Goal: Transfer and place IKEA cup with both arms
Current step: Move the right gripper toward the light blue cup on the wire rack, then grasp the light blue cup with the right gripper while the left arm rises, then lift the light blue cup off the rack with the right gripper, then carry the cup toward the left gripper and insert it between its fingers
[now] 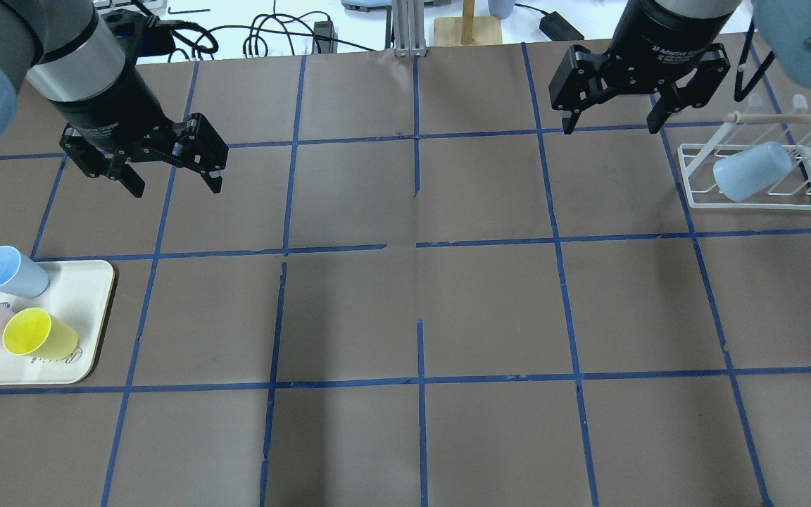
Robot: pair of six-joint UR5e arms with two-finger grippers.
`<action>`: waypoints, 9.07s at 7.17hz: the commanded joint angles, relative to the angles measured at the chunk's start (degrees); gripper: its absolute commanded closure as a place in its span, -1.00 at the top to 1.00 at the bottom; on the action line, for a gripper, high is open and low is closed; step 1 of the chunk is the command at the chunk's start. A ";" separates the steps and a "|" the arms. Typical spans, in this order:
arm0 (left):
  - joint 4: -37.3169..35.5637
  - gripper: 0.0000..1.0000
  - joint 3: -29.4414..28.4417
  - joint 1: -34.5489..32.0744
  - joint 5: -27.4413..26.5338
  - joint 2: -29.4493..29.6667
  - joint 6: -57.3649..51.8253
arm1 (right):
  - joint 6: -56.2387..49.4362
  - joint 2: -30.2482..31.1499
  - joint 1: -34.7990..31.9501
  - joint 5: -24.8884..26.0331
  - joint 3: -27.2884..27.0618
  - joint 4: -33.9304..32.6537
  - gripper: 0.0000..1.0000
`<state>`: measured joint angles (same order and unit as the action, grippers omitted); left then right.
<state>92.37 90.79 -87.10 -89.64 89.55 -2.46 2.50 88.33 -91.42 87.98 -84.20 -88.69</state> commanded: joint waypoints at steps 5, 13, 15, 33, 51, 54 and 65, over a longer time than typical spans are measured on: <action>0.00 1.00 0.09 0.00 0.16 -0.17 -0.52 | -5.89 -0.17 4.21 -0.17 -0.26 -0.51 1.00; -0.09 1.00 1.76 0.18 0.25 -1.39 -1.05 | -54.65 -8.34 28.38 -5.85 -6.04 -17.08 1.00; -0.09 1.00 0.62 0.18 0.51 -1.40 -1.05 | -68.88 -10.80 30.51 -6.24 -9.39 -22.73 1.00; -7.38 1.00 9.76 -0.18 64.89 4.75 6.94 | -78.26 -18.89 34.47 -10.11 -11.42 -28.38 0.77; -10.72 1.00 15.20 -2.81 88.21 6.78 0.97 | -80.53 -2.74 33.95 -15.94 -2.02 -1.70 0.19; -11.25 1.00 14.68 -3.08 89.72 7.22 2.98 | -93.85 -0.45 31.15 -33.17 -2.11 10.25 0.14; -17.31 1.00 14.15 -3.07 96.56 8.01 7.82 | -94.70 0.88 9.07 -53.96 -2.11 13.11 0.19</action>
<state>75.06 104.97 -90.05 5.35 97.79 5.19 -92.36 89.24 -82.16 34.04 -86.36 -75.55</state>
